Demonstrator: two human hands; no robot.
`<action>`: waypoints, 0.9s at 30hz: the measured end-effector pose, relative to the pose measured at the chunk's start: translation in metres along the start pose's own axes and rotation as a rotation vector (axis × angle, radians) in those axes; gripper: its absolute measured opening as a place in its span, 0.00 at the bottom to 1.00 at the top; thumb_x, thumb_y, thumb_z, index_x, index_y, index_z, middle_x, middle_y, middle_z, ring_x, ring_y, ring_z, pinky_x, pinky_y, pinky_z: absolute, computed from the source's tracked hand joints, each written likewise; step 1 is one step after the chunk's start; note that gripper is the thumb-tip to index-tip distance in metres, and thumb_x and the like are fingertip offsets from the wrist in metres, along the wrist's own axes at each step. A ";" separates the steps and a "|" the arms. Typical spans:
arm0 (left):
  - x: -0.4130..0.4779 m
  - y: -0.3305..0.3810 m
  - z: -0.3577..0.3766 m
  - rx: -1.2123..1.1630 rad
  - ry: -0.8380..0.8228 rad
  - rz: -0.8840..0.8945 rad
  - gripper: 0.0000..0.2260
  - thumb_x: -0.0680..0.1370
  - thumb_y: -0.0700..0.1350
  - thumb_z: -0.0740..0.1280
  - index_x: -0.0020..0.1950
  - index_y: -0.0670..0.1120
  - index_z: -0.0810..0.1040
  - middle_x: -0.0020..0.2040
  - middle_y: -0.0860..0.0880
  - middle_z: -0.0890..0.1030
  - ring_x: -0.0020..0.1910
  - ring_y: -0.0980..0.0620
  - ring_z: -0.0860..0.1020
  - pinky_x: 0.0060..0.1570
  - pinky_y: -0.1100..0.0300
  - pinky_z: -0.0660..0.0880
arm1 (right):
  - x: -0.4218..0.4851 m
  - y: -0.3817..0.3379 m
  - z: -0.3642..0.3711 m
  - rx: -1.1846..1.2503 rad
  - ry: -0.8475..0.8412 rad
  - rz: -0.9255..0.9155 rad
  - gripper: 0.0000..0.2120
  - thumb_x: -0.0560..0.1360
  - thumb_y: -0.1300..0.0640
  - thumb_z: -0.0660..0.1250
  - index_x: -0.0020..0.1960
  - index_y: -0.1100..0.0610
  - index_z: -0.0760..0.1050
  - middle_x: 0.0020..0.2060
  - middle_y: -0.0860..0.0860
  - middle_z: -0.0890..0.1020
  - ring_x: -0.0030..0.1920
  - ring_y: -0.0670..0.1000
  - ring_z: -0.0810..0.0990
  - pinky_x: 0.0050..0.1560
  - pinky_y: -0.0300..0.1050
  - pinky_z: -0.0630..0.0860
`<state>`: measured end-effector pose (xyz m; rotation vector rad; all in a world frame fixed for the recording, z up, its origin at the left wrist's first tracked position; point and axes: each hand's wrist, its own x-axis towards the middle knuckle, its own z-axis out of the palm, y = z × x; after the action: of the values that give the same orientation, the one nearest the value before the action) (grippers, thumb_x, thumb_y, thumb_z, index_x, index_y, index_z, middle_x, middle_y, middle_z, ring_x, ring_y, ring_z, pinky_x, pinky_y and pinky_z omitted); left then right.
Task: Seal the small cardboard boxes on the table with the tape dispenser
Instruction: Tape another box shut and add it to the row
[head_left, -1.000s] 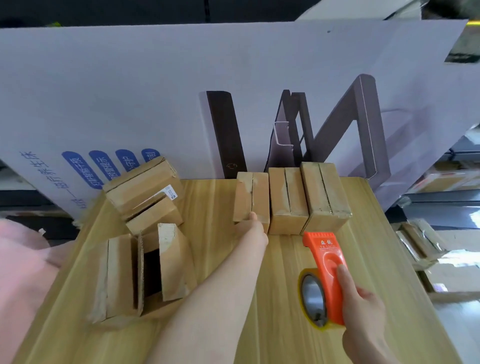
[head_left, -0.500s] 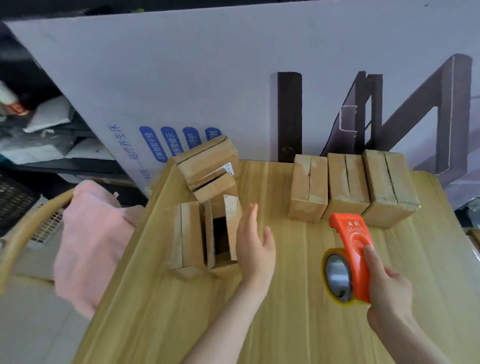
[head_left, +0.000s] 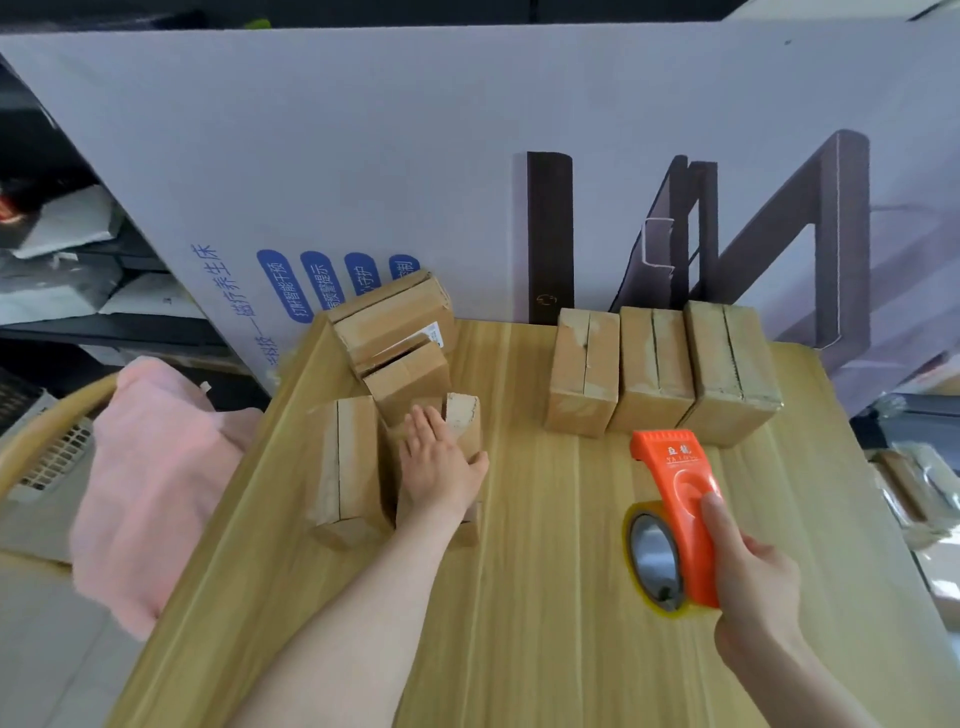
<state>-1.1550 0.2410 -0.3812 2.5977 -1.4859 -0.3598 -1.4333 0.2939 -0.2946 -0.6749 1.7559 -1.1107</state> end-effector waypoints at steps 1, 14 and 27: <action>-0.008 0.006 0.004 0.035 -0.008 0.074 0.44 0.75 0.63 0.58 0.78 0.39 0.41 0.79 0.40 0.42 0.78 0.44 0.43 0.76 0.49 0.46 | 0.001 0.000 -0.007 0.001 0.008 0.002 0.20 0.71 0.43 0.72 0.34 0.60 0.79 0.23 0.50 0.78 0.27 0.52 0.76 0.30 0.44 0.70; -0.212 0.111 0.066 0.158 -0.208 0.919 0.42 0.74 0.65 0.58 0.78 0.41 0.51 0.79 0.44 0.46 0.78 0.46 0.46 0.76 0.49 0.47 | 0.010 -0.009 -0.124 -0.011 -0.052 -0.019 0.20 0.72 0.44 0.72 0.34 0.60 0.79 0.24 0.51 0.79 0.23 0.46 0.77 0.27 0.40 0.71; -0.275 0.139 0.056 0.327 -0.431 1.069 0.36 0.79 0.42 0.63 0.79 0.47 0.44 0.79 0.54 0.41 0.76 0.56 0.37 0.75 0.57 0.39 | 0.019 -0.004 -0.246 -0.087 -0.402 -0.115 0.17 0.73 0.46 0.70 0.34 0.57 0.82 0.28 0.55 0.83 0.28 0.50 0.80 0.31 0.44 0.74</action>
<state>-1.4201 0.4076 -0.3646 1.5281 -2.9637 -0.5628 -1.6641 0.3733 -0.2571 -0.9888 1.4389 -0.9019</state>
